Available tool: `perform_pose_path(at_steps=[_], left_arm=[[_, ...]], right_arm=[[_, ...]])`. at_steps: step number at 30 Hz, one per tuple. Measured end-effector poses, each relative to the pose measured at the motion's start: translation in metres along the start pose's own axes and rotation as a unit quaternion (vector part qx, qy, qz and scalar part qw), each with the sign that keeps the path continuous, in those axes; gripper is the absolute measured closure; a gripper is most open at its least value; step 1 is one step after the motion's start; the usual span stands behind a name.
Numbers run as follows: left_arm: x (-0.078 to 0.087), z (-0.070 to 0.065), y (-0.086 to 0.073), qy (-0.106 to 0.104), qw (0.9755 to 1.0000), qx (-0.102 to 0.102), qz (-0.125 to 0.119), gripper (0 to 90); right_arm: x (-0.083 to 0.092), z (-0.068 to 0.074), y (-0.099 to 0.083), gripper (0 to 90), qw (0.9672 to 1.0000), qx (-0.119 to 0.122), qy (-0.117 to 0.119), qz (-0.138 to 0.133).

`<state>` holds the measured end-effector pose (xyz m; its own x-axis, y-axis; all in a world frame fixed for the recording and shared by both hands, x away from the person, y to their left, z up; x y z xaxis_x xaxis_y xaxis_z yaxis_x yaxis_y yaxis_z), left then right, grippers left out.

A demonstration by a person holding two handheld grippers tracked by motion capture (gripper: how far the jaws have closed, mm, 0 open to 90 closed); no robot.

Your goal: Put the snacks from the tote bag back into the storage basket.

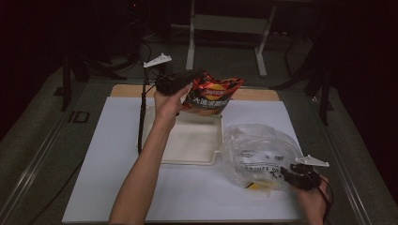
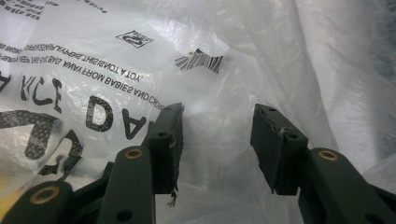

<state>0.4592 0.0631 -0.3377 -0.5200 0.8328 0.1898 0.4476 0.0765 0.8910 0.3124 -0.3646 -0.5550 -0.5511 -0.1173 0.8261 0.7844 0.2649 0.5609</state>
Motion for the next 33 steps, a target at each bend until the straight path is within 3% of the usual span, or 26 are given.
perform_pose_path(at_steps=[11, 16, 21, 33], left_arm=[[0.012, 0.012, -0.003, -0.001, 0.9998, 0.019, -0.011, 89.0], [0.013, 0.014, -0.004, 0.006, 0.9998, 0.016, -0.009, 89.0], [0.007, 0.014, -0.009, 0.012, 0.9999, 0.012, 0.004, 89.0], [-0.008, 0.026, -0.027, 0.013, 0.9991, 0.036, 0.018, 89.0]], right_arm=[[0.000, 0.000, 0.000, 54.0, 1.0000, 0.000, 0.000, 0.000], [0.000, 0.001, 0.000, 54.4, 1.0000, 0.000, -0.002, 0.000], [0.000, 0.001, 0.000, 54.4, 1.0000, 0.001, -0.002, 0.001], [0.000, 0.000, 0.000, 54.4, 1.0000, 0.001, 0.000, 0.000]])
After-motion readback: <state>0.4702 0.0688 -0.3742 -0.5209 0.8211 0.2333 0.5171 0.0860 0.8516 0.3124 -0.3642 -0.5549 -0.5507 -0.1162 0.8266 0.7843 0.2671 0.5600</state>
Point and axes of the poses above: each handheld gripper's, and its own axes: x roughly backward along the jaws, y roughly out of its top, z roughly to its left, the point moved 4 cm from there along -x, roughly forward along the jaws, and after that the axes turned 9 degrees about z, right-handed, at the moved point
